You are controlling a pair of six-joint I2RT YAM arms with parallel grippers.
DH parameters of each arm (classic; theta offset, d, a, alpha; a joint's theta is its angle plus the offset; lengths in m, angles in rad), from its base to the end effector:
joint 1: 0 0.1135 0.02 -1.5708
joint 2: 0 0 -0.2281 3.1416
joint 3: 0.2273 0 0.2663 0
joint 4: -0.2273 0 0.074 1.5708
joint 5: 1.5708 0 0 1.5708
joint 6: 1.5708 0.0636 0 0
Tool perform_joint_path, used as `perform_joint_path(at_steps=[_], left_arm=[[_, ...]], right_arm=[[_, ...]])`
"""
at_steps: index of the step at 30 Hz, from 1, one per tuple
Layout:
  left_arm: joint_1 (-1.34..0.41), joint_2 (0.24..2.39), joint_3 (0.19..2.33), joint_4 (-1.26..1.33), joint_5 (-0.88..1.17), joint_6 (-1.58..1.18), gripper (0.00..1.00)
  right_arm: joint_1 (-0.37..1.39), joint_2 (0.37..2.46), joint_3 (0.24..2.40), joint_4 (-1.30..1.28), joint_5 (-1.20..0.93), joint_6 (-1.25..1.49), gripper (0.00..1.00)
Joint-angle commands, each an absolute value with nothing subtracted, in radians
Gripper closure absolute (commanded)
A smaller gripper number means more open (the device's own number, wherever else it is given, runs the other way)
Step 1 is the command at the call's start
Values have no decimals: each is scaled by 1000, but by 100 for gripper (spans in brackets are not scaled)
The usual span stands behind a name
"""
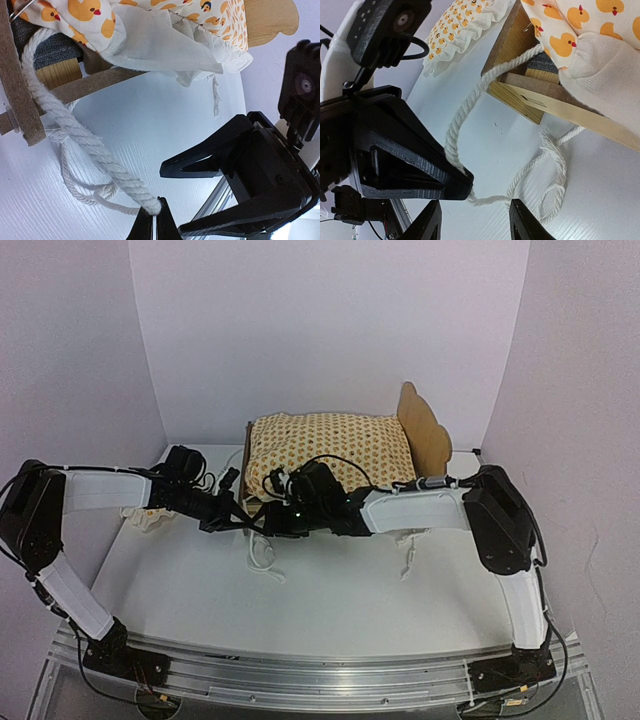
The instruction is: Set up the pet bed
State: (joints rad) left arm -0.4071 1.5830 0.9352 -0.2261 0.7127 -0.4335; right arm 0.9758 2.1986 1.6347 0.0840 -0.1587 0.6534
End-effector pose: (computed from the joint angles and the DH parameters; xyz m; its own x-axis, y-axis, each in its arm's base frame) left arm 0.2997 -0.1745 0.1392 -0.9267 0.0535 -0.3719 0.3258 0.6072 -0.7246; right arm 0.2869 0.4418 0.1470 -0.7503 -0.0377 -0.6600 -0.5544 0.5797 0.5972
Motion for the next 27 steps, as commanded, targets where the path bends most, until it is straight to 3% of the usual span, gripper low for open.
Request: perform_joint_path(at_steps=[1, 13, 15, 17, 18, 20, 21, 23, 27], left_arm=[[-410, 1598, 946, -189, 738, -416, 100], [-411, 1603, 948, -166, 745, -440, 100], [-410, 1604, 946, -160, 753, -448, 100], [-410, 1608, 942, -153, 755, -454, 100], [-410, 1612, 940, -151, 763, -452, 100], [-410, 1623, 948, -155, 790, -427, 100], [-410, 1634, 961, -183, 804, -394, 95], [-410, 1657, 1010, -283, 835, -254, 74], [-410, 1677, 1134, -536, 834, 265, 46]], right_arm=[[997, 2183, 1615, 167, -133, 598, 52], [1008, 2298, 1694, 170, -98, 591, 54], [1008, 2304, 1692, 180, -109, 590, 65], [1008, 2312, 1706, 192, -117, 584, 90], [1008, 2311, 1709, 195, -109, 587, 96], [1008, 2301, 1696, 210, -93, 595, 100], [1008, 2292, 1683, 216, -85, 598, 100], [1005, 2262, 1642, 221, -69, 616, 100], [994, 2217, 1567, 238, -49, 685, 100]])
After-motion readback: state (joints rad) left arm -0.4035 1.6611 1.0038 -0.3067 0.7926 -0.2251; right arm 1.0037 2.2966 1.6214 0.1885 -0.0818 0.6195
